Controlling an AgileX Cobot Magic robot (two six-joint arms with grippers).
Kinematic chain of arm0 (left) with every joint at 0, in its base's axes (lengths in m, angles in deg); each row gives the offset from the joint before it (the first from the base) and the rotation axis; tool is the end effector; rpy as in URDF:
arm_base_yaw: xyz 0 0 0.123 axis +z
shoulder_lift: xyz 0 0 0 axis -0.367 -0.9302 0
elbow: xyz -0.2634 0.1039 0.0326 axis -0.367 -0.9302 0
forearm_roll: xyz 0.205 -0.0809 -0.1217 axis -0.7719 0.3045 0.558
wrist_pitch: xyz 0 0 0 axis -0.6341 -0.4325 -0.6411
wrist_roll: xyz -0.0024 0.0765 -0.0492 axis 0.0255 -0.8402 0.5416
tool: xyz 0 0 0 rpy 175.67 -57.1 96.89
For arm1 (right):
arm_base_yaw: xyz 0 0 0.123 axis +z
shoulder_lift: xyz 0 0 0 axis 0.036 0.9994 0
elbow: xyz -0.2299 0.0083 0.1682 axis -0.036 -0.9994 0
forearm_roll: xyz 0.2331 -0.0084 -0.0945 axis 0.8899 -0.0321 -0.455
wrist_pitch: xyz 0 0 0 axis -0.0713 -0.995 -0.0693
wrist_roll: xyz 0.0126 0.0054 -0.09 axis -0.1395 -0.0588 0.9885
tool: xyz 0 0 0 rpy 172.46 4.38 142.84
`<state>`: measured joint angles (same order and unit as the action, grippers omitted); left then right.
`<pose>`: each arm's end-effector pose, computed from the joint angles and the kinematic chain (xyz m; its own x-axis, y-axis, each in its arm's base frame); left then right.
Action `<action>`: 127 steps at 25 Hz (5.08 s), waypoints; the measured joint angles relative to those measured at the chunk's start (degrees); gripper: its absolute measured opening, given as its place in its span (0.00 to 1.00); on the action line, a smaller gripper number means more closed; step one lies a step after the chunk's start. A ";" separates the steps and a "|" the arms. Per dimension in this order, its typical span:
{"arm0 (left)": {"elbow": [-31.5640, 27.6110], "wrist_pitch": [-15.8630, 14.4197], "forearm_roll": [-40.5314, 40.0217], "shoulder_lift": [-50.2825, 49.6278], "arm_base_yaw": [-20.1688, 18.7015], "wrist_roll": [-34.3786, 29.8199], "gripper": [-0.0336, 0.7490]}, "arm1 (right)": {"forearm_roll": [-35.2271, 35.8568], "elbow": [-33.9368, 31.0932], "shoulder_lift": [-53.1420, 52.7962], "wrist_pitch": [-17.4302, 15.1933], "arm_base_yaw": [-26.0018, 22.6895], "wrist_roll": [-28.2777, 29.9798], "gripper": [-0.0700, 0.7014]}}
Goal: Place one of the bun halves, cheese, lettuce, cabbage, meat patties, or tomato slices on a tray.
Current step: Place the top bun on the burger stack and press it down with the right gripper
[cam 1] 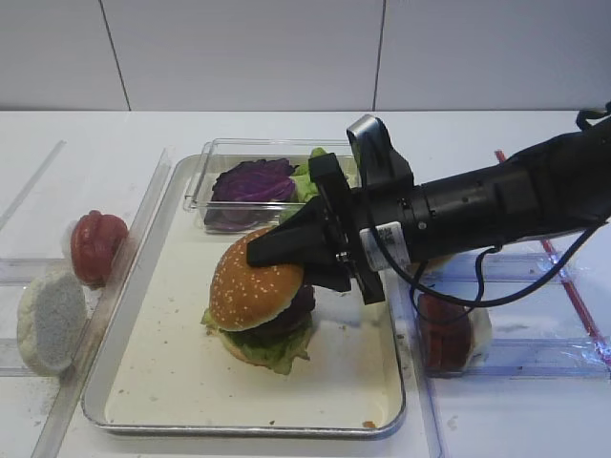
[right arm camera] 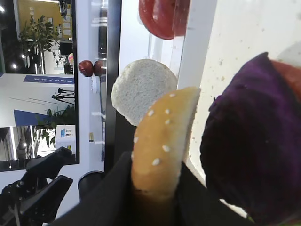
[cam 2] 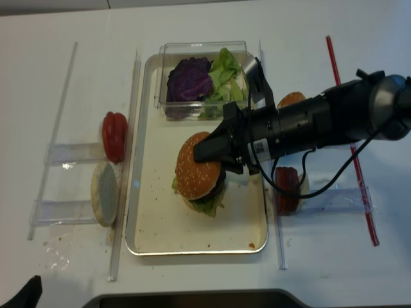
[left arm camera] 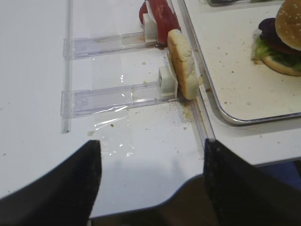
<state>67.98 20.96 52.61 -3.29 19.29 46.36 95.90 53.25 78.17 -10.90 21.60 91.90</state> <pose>-0.0039 -0.0028 0.2645 -0.5978 0.0192 -0.8014 0.0628 0.9978 -0.0229 0.2777 0.1854 0.1788 -0.9908 0.0288 -0.1321 -0.1224 0.2246 0.9667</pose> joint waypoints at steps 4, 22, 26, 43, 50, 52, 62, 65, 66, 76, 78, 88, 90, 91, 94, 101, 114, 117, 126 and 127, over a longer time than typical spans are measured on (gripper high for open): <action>0.00 0.00 0.00 0.00 0.00 0.00 0.59 | 0.00 0.00 0.00 0.00 -0.35 0.21 0.34; 0.00 0.00 0.00 0.00 0.00 0.00 0.59 | 0.14 0.09 2.97 -0.01 -0.45 0.94 0.50; 0.00 0.00 0.00 0.00 0.00 0.00 0.59 | 0.23 0.09 2.97 -0.11 -0.45 0.94 0.78; 0.00 0.00 0.00 0.00 0.00 0.00 0.59 | 0.52 0.22 2.97 -0.38 -0.45 1.09 0.81; 0.00 0.00 0.00 0.00 0.00 0.00 0.59 | 0.41 0.22 2.97 -0.38 -0.45 1.09 0.81; 0.00 0.00 0.00 0.00 0.00 0.00 0.59 | 0.28 0.22 2.97 -0.38 -0.71 0.98 0.81; 0.00 0.00 0.00 0.00 0.00 0.00 0.59 | -2.30 0.22 2.76 -0.38 -2.63 -0.41 0.81; 0.00 0.00 0.00 0.00 0.00 0.00 0.59 | -2.71 0.22 2.76 -0.38 -2.63 -0.68 0.81; 0.00 0.00 0.00 0.00 0.00 0.00 0.59 | -2.87 0.22 2.76 -0.38 -2.63 -0.66 0.81; 0.00 0.00 0.00 0.00 0.00 0.00 0.59 | -3.52 0.22 2.76 -0.38 -2.63 -1.41 0.79; 0.00 0.00 0.00 0.00 0.00 0.00 0.59 | -4.26 0.55 2.76 -0.38 -2.63 -1.55 0.77; 0.00 0.00 0.00 0.00 0.00 0.00 0.59 | -14.78 6.95 2.76 -0.38 -2.63 -8.69 0.75; 0.00 0.00 0.00 0.00 0.00 0.00 0.59 | -15.97 7.66 2.76 -0.38 -2.63 -9.55 0.75; 0.00 0.00 0.00 0.00 0.00 0.00 0.59 | -16.70 8.13 2.76 -0.38 -2.63 -10.11 0.75; 0.00 0.00 0.00 0.00 0.00 0.00 0.59 | -19.44 9.45 2.76 -0.47 -2.63 -11.94 0.75; 0.00 0.00 0.00 0.00 0.00 0.00 0.59 | -22.11 10.27 2.76 -0.58 -2.63 -13.73 0.75; 0.00 0.00 0.00 0.00 0.00 0.00 0.59 | -29.59 15.81 2.76 -1.03 -2.63 -19.37 0.75; 0.00 0.00 0.00 0.00 0.00 0.00 0.59 | -30.66 16.03 2.76 -1.03 -2.63 -20.18 0.75; 0.00 0.00 0.00 0.00 0.00 0.00 0.59 | -32.75 18.38 2.76 -1.12 -2.63 -21.90 0.75; 0.00 0.00 0.00 0.00 0.00 0.00 0.59 | -33.33 19.12 2.76 -1.26 -2.63 -22.47 0.75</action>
<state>67.98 20.96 52.61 -3.29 19.29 46.36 62.57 72.37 80.92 -12.16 18.97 69.43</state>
